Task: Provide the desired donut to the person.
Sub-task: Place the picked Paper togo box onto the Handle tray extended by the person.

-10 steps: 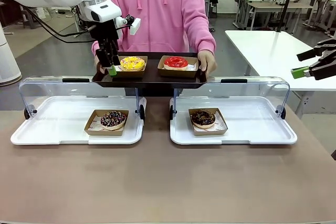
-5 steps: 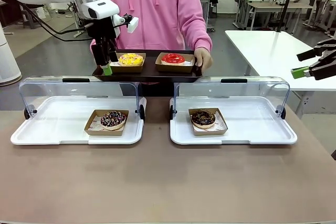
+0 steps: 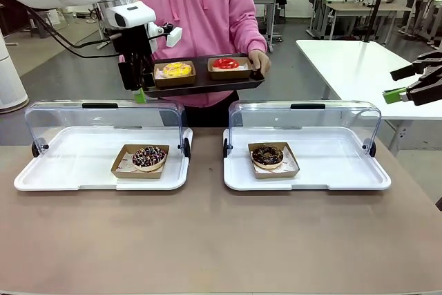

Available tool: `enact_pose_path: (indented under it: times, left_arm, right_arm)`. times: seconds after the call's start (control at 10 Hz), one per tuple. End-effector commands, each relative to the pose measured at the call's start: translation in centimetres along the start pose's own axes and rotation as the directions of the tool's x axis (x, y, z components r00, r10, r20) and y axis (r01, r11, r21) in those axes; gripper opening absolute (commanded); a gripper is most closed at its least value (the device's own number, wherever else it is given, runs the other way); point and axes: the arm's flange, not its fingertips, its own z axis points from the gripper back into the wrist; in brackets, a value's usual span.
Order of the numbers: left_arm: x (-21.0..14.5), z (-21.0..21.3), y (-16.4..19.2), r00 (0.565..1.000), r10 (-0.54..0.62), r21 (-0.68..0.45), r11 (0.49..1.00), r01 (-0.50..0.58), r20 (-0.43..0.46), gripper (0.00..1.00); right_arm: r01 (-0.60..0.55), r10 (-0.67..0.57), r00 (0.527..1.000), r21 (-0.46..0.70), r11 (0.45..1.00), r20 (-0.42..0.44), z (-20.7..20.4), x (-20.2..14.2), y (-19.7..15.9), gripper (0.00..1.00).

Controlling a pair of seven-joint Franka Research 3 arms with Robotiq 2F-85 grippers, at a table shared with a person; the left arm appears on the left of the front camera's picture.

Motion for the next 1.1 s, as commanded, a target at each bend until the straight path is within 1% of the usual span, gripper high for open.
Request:
enact_pose_path:
  times: [0.0, 0.7, 0.8, 0.9, 1.0]
  left_arm:
    - [0.0, 0.2, 0.3, 1.000, 0.013, 0.025, 1.000, -0.012, -0.008, 1.00]
    - [0.0, 0.2, 0.3, 1.000, 0.013, 0.025, 1.000, -0.012, -0.008, 1.00]
    - [0.0, 0.1, 0.2, 1.000, 0.000, 0.012, 1.000, 0.000, -0.001, 1.00]
    - [-3.1, 1.4, -2.0, 0.996, 0.024, -0.004, 1.000, -0.024, 0.088, 1.00]
    - [-6.2, 2.7, -4.5, 0.981, 0.029, -0.002, 1.000, -0.029, 0.191, 1.00]
  right_arm:
    - [0.001, -0.001, 1.000, 0.006, 1.000, 0.004, -0.2, -0.1, 0.0, 1.00]
    - [0.001, -0.001, 1.000, 0.006, 1.000, 0.004, -0.2, -0.1, 0.0, 1.00]
    - [0.001, -0.001, 1.000, 0.006, 1.000, 0.004, -0.2, -0.1, 0.0, 1.00]
    - [0.001, -0.001, 1.000, 0.006, 1.000, 0.004, -0.2, -0.1, 0.0, 1.00]
    - [0.001, -0.001, 1.000, 0.006, 1.000, 0.004, -0.2, -0.1, 0.0, 1.00]
